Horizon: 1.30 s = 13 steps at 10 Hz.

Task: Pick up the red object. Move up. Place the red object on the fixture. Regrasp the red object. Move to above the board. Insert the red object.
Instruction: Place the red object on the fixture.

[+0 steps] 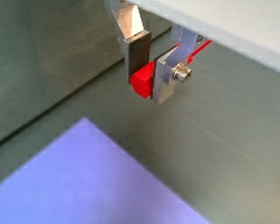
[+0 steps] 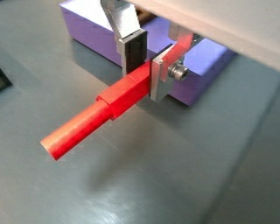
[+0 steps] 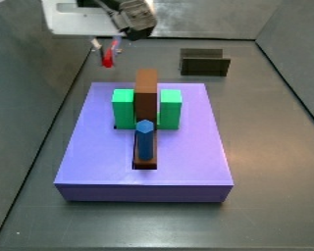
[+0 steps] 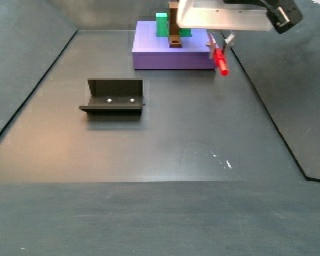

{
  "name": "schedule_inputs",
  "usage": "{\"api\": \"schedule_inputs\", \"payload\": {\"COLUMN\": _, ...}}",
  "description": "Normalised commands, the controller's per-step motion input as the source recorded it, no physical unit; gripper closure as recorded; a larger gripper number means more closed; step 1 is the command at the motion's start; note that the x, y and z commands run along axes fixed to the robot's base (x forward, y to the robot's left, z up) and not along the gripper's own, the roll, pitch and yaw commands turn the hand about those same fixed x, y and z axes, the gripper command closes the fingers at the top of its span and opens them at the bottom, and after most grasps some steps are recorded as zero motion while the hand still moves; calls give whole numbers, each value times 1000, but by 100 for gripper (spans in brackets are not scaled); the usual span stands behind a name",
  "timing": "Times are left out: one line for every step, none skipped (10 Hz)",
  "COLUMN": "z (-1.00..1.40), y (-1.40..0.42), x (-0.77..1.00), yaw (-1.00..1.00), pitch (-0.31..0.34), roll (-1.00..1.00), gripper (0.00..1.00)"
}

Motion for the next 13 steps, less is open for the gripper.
{"api": "schedule_inputs", "payload": {"z": 51, "y": 189, "x": 583, "yaw": 0, "pitch": -66, "roll": -1000, "gripper": 100}}
{"api": "schedule_inputs", "payload": {"z": 37, "y": 171, "x": 603, "yaw": 0, "pitch": -100, "roll": -1000, "gripper": 100}}
{"api": "schedule_inputs", "payload": {"z": 37, "y": 169, "x": 603, "yaw": 0, "pitch": -106, "roll": -1000, "gripper": 100}}
{"api": "schedule_inputs", "payload": {"z": 34, "y": 169, "x": 603, "yaw": 0, "pitch": -100, "roll": -1000, "gripper": 100}}
{"api": "schedule_inputs", "payload": {"z": 34, "y": 169, "x": 600, "yaw": 0, "pitch": -100, "roll": -1000, "gripper": 100}}
{"api": "schedule_inputs", "payload": {"z": 34, "y": 169, "x": 600, "yaw": 0, "pitch": -89, "roll": -1000, "gripper": 100}}
{"api": "schedule_inputs", "payload": {"z": 46, "y": 177, "x": 583, "yaw": 0, "pitch": -63, "roll": -1000, "gripper": 100}}
{"api": "schedule_inputs", "payload": {"z": 174, "y": 251, "x": 540, "yaw": 0, "pitch": 0, "roll": -1000, "gripper": 100}}
{"api": "schedule_inputs", "payload": {"z": 200, "y": 246, "x": 520, "yaw": 0, "pitch": 46, "roll": -1000, "gripper": 100}}
{"api": "schedule_inputs", "payload": {"z": 134, "y": 214, "x": 523, "yaw": 0, "pitch": 117, "roll": -1000, "gripper": 100}}
{"api": "schedule_inputs", "payload": {"z": 111, "y": 180, "x": 523, "yaw": 0, "pitch": 151, "roll": -1000, "gripper": 100}}
{"api": "schedule_inputs", "payload": {"z": 114, "y": 177, "x": 523, "yaw": 0, "pitch": 151, "roll": -1000, "gripper": 100}}
{"api": "schedule_inputs", "payload": {"z": 106, "y": 114, "x": 591, "yaw": 0, "pitch": 94, "roll": -1000, "gripper": 100}}
